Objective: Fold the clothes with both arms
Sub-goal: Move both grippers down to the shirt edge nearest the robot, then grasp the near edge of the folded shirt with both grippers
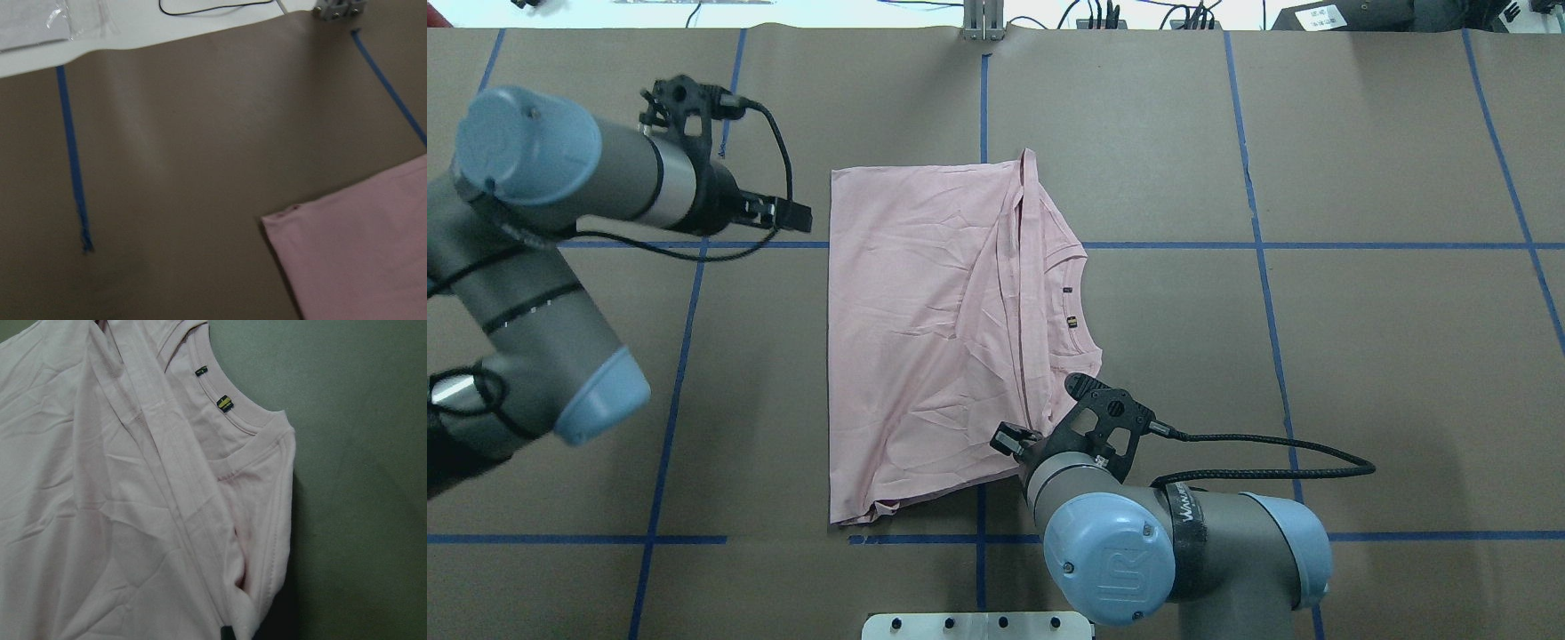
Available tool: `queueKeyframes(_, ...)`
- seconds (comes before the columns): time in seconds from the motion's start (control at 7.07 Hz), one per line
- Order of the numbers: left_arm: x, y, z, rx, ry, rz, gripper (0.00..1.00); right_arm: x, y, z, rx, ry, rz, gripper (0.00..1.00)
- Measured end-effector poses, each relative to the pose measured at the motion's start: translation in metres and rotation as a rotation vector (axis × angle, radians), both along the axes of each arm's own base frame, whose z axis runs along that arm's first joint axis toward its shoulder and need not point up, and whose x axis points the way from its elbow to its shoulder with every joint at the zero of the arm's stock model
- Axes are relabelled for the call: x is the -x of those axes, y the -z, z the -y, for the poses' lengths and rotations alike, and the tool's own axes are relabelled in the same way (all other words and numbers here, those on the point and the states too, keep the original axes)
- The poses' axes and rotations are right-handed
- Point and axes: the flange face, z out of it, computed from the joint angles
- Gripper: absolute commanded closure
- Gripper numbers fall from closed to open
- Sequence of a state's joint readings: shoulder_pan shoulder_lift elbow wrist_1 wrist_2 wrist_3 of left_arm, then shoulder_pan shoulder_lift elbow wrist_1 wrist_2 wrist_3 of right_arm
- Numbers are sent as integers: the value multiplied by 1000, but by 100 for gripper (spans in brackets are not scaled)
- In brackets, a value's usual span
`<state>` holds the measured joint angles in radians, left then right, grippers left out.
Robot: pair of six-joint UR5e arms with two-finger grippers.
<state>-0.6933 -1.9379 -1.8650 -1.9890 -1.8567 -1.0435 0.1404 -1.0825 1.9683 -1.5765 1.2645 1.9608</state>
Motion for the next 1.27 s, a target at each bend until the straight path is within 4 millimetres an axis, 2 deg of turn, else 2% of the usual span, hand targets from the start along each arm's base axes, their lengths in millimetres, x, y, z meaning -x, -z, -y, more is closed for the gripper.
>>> queueKeyframes(0.14, -27, 12, -65, 91, 10, -47, 2, -2, 0, 0, 0, -2, -4, 100)
queueKeyframes(0.28, -55, 13, -117, 168, 21, -68, 28, -4, 2, 0, -1, -3, -1, 100)
queueKeyframes(0.42, -81, 10, -156, 236, 30, -65, 36, -7, 2, 0, -1, -4, 3, 100)
queueKeyframes(0.57, -100, 4, -186, 289, 40, -47, 36, -9, 2, 0, -2, -5, 3, 100)
queueKeyframes(0.71, -113, -2, -206, 316, 40, -23, 36, -10, 1, 0, -2, -5, 2, 100)
queueKeyframes(0.99, -132, -16, -226, 333, 23, 22, 36, -10, 0, 0, -2, -5, 2, 100)
queueKeyframes(1.13, -137, -21, -230, 335, 17, 36, 41, -10, 0, -1, -2, -4, 1, 100)
queueKeyframes(1.27, -140, -24, -233, 336, 13, 43, 54, -10, 0, -1, -2, -4, 1, 100)
